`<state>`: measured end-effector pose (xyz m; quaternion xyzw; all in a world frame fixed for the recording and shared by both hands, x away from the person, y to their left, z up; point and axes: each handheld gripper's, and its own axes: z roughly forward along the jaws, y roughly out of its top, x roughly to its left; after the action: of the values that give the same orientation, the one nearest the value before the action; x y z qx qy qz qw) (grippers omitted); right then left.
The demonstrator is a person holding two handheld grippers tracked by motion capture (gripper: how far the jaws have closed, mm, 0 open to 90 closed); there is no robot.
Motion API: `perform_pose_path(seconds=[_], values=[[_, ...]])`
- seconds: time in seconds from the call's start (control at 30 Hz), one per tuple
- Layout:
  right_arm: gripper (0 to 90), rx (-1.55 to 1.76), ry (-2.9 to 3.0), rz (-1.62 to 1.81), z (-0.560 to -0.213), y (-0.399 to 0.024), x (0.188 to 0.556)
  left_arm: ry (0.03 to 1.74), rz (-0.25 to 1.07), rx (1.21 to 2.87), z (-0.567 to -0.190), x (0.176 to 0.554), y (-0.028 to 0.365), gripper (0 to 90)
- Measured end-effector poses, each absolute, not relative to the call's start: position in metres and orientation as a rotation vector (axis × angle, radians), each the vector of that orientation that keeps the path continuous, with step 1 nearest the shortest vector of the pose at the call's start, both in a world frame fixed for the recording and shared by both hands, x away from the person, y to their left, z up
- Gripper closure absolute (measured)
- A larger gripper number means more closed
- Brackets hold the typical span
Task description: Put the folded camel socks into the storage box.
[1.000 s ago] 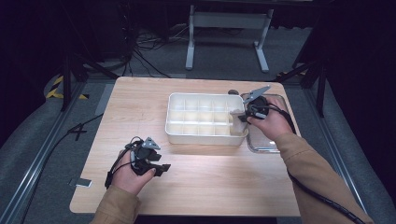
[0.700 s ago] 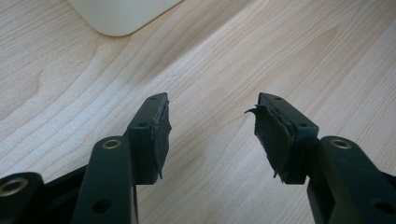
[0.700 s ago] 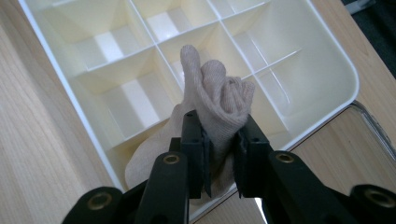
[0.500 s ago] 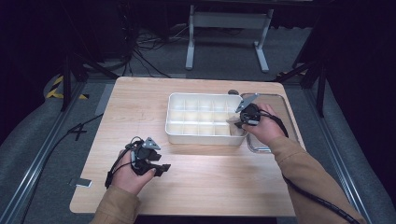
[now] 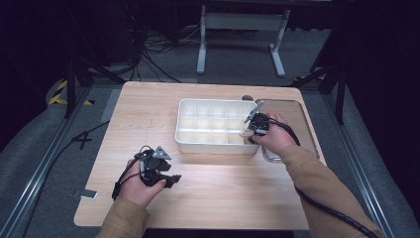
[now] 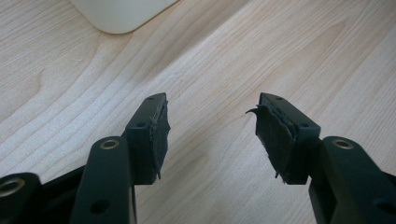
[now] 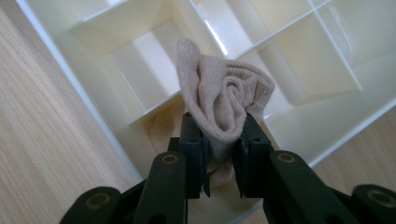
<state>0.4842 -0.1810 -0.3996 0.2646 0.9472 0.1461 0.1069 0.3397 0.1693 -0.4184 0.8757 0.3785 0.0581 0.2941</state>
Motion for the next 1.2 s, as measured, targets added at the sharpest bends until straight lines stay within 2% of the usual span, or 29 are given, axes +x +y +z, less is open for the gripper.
perform_pose_path(seconds=[0.97,1.2], values=[[76.4,0.960,2.900,0.215,-0.421,-0.168,0.508,1.011,0.149,2.355,-0.424,0.342,0.164,44.1],[71.2,0.953,2.885,0.272,-0.417,-0.171,0.503,0.999,0.145,2.344,-0.422,0.344,0.166,44.0]])
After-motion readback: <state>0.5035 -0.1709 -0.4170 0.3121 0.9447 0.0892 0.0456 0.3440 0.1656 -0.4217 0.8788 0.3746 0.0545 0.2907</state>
